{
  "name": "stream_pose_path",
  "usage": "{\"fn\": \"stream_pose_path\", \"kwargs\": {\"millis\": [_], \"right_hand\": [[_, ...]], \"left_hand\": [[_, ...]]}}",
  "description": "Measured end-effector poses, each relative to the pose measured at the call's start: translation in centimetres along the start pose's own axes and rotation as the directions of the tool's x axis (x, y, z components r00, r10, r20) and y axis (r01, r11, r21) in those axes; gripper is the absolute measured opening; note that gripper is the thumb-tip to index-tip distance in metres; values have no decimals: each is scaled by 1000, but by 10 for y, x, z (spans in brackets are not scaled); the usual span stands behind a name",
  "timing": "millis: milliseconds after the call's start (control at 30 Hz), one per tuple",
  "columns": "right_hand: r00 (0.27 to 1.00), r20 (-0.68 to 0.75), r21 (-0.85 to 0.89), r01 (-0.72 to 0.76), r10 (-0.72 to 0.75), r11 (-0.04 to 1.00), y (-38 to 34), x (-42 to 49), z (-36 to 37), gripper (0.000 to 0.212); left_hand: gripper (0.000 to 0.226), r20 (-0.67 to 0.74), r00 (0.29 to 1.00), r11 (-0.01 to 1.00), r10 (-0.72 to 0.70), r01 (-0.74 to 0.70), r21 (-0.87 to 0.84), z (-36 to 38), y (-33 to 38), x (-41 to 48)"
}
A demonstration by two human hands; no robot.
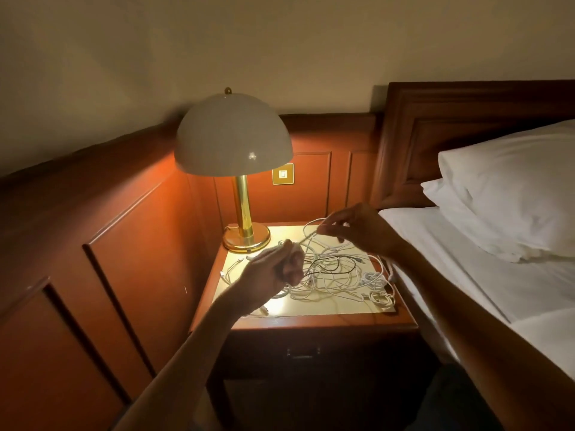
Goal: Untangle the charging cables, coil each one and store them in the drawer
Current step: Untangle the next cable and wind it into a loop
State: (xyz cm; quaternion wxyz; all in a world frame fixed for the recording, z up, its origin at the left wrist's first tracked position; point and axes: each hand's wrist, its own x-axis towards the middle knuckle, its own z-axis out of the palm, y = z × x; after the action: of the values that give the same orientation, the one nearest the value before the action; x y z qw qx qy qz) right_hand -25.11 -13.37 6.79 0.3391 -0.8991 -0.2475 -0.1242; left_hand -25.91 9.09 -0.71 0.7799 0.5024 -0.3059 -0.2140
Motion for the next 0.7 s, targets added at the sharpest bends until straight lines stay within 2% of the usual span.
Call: {"fn": "stream_pose_path", "kwargs": {"millis": [67, 133, 200, 233, 300, 367, 400, 433, 500, 567, 600, 633, 667, 700], "right_hand": [[996, -78, 150, -33, 45, 988, 3, -9, 30, 11], [987, -135, 215, -55, 86, 975, 0, -19, 65, 19], [981, -142, 236, -95, 131, 967, -8, -28, 92, 16], [981, -140, 218, -104, 137, 970, -11, -32, 102, 20], [988, -91, 99, -113, 122, 989, -17, -37, 114, 25], [993, -33, -31, -114, 113, 993, -18, -39, 119, 25], [994, -20, -79, -108, 107, 991, -20, -41, 117, 25], [995, -18, -134, -99, 97, 986, -20, -41, 113, 24], [999, -7, -280, -53, 53, 958, -18, -40, 100, 20], [998, 57, -412, 11, 14, 911, -19, -39, 79, 18], [995, 104, -447, 46, 0, 893, -21, -37, 67, 17], [988, 153, -459, 82, -12, 885, -22, -36, 56, 17], [981, 191, -457, 111, -24, 883, -24, -34, 44, 17], [975, 223, -445, 121, -21, 888, -26, -31, 32, 17]], "left_hand": [[25, -10, 996, 951, 83, -82, -298, 12, 7, 4], [20, -220, 971, 815, 95, -202, -542, 23, 13, 10], [22, -475, 880, 716, 25, -347, -606, 27, 14, 20], [22, -568, 823, 718, 2, -397, -572, 28, 12, 24], [20, -711, 702, 827, 41, -422, -370, 28, 2, 33], [19, -805, 562, 966, 191, -255, 52, 24, -13, 37], [20, -790, 523, 946, 321, -127, 300, 20, -19, 38], [22, -717, 533, 855, 449, -23, 518, 13, -24, 37], [18, -469, 669, 574, 577, 76, 815, 2, -28, 34], [7, -190, 828, 259, 527, 56, 964, -5, -30, 27], [6, -96, 887, 149, 452, 31, 988, -1, -27, 22], [8, -54, 926, 89, 373, 22, 996, 4, -25, 18], [16, -82, 951, 92, 298, 57, 994, 11, -20, 15], [25, -157, 965, 190, 211, 117, 975, 16, -16, 13]]}}
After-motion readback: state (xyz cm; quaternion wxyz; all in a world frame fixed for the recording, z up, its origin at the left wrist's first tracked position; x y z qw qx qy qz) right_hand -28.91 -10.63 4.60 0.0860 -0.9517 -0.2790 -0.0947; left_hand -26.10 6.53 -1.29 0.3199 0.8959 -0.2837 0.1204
